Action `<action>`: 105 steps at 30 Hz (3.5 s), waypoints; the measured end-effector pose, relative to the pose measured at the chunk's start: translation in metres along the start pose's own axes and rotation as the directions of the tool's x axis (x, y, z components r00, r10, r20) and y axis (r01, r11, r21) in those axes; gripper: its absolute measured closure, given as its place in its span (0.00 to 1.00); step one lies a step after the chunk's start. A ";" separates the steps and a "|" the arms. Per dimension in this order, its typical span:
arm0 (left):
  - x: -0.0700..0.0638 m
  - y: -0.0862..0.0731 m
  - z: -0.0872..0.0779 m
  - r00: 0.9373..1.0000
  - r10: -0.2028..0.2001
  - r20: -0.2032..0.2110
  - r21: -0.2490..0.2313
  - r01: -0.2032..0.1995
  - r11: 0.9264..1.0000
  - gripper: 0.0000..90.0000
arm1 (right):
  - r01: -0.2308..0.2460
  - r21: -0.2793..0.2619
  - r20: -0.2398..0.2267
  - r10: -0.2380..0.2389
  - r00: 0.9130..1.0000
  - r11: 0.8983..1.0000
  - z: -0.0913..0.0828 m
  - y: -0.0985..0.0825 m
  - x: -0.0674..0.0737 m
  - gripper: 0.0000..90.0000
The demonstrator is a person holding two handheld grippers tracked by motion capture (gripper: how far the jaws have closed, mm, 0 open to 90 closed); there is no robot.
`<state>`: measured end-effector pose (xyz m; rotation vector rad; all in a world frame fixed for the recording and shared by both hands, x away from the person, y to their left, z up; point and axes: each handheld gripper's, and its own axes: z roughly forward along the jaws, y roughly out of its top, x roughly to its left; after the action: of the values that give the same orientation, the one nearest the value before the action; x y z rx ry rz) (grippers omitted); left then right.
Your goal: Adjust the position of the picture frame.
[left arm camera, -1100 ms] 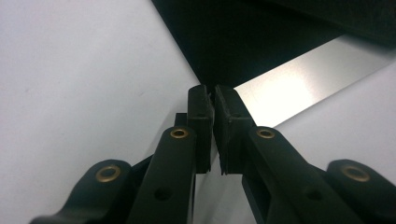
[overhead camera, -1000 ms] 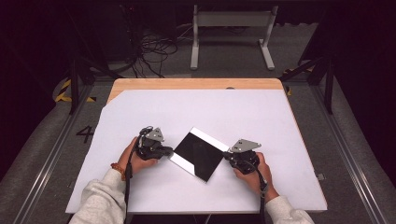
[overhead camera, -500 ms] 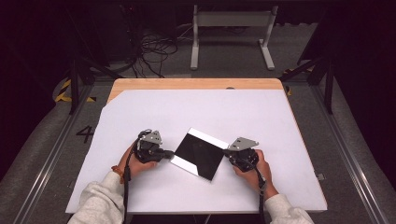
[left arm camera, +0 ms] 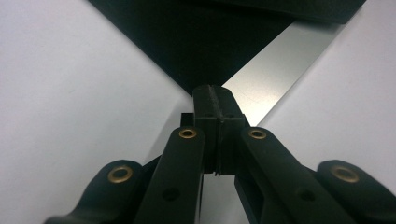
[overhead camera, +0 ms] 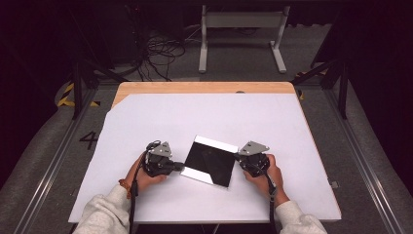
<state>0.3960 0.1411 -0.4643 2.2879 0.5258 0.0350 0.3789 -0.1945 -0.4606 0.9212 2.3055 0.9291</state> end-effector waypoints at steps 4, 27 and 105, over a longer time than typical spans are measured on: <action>-0.005 0.000 0.003 1.000 -0.011 0.011 -0.014 0.011 1.000 1.00 | -0.010 0.001 0.008 0.010 1.000 1.000 0.001 0.000 -0.004 1.00; -0.027 0.008 0.013 1.000 0.022 -0.007 -0.001 -0.022 1.000 1.00 | -0.062 -0.007 0.014 0.062 0.998 0.998 0.004 -0.001 -0.018 1.00; -0.064 -0.056 -0.060 0.959 -0.019 -0.284 -0.123 -0.017 0.992 0.27 | 0.079 0.170 -0.270 -0.030 0.962 0.982 -0.066 -0.030 0.005 0.84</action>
<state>0.3064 0.1926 -0.4531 2.1719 0.6536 0.3920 0.3218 -0.2344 -0.4409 0.8415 2.6663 0.8779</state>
